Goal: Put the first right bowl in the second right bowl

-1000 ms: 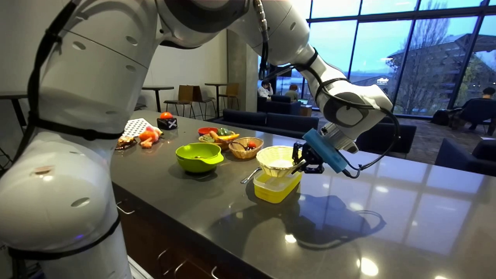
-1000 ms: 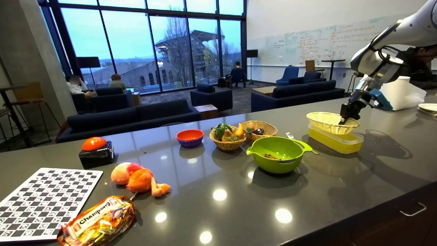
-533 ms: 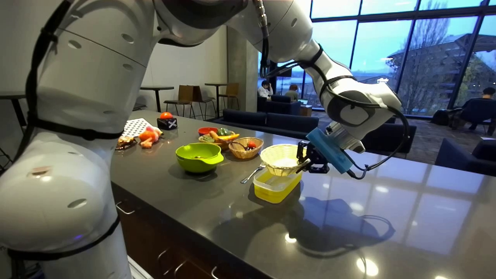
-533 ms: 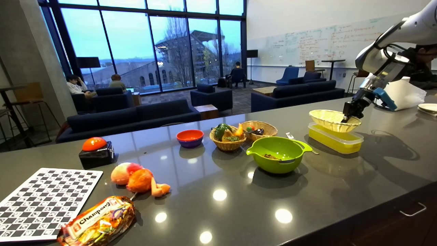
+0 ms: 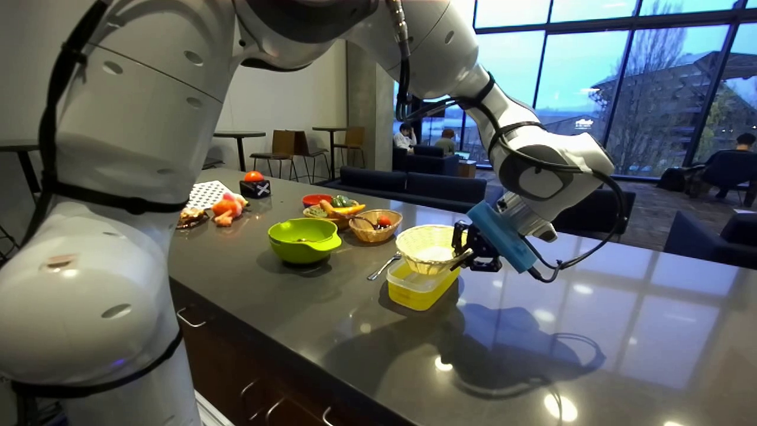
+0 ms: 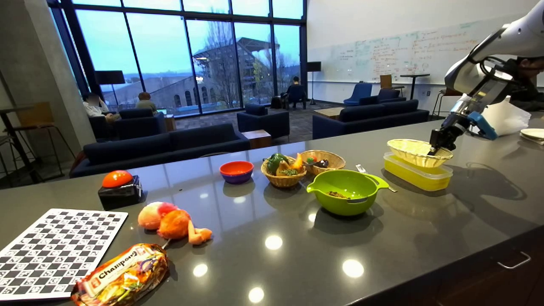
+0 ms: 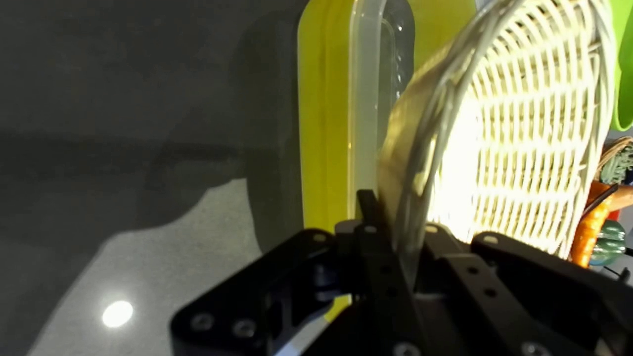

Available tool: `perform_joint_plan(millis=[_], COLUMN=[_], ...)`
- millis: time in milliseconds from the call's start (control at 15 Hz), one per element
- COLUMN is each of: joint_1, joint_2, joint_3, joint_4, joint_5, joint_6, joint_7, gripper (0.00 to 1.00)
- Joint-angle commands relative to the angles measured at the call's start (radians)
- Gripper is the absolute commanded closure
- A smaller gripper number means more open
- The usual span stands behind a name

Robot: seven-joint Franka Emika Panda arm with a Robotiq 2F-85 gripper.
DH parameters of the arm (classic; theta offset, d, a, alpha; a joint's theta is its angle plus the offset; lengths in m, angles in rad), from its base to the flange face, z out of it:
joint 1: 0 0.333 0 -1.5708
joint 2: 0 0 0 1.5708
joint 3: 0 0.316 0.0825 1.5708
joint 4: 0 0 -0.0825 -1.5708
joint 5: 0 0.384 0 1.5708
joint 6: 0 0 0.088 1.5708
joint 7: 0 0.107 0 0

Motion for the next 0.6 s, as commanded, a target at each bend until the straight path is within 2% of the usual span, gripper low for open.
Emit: perform_joint_plan(millis=[0,533], joint_1=[-0.004,0.007], joint_2=[-0.037,-0.079], joint_3=[-0.005,-0.018], joint_4=[-0.047,-0.115], joint_5=[0.017,-0.001], joint_6=[0.019,0.054], joint_7=[-0.004,0.004], gripper=[0.98,0.98])
